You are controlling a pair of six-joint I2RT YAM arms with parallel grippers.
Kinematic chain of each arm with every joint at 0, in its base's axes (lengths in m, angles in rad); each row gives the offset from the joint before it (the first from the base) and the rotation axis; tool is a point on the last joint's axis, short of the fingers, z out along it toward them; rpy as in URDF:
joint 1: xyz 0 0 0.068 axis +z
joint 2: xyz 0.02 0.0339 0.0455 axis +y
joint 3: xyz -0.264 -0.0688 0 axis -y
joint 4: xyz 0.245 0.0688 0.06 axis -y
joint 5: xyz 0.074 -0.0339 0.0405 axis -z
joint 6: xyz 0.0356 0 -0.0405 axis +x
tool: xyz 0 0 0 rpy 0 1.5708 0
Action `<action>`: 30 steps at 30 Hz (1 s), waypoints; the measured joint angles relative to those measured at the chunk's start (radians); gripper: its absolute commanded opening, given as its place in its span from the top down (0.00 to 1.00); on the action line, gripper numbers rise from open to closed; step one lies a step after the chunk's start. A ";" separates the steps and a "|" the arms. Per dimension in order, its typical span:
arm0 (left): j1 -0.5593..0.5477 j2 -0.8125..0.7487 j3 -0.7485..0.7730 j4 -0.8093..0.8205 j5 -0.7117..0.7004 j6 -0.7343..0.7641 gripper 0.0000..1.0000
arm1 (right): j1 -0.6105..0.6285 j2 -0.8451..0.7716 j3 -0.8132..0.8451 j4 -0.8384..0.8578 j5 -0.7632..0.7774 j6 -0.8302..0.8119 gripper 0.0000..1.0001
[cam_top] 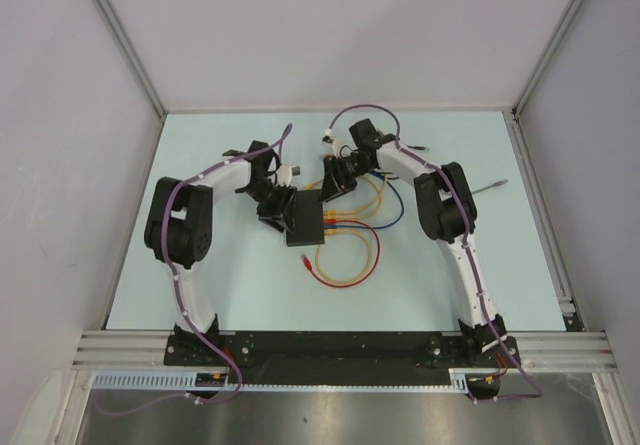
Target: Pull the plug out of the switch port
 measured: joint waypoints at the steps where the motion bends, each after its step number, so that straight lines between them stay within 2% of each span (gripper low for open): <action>1: 0.003 -0.007 0.000 0.000 -0.017 -0.001 0.48 | -0.009 -0.008 -0.017 0.006 -0.002 -0.009 0.50; 3: 0.012 -0.027 0.000 -0.005 -0.019 -0.002 0.48 | -0.021 -0.027 -0.046 -0.001 -0.006 -0.021 0.45; 6: 0.028 -0.069 0.003 -0.021 0.010 -0.006 0.57 | -0.051 -0.046 -0.056 -0.008 -0.014 -0.030 0.41; 9: 0.038 -0.084 0.024 -0.024 0.051 -0.014 0.83 | -0.076 -0.054 -0.055 -0.004 -0.022 -0.032 0.40; 10: 0.038 -0.083 0.029 -0.017 0.060 -0.013 1.00 | -0.083 -0.054 -0.055 -0.003 -0.022 -0.035 0.40; 18: 0.035 0.058 0.078 -0.004 0.212 0.007 1.00 | -0.039 -0.054 -0.054 -0.047 -0.023 -0.133 0.44; 30: 0.018 0.100 0.107 -0.024 0.185 0.006 1.00 | -0.017 -0.027 -0.047 -0.087 -0.027 -0.193 0.50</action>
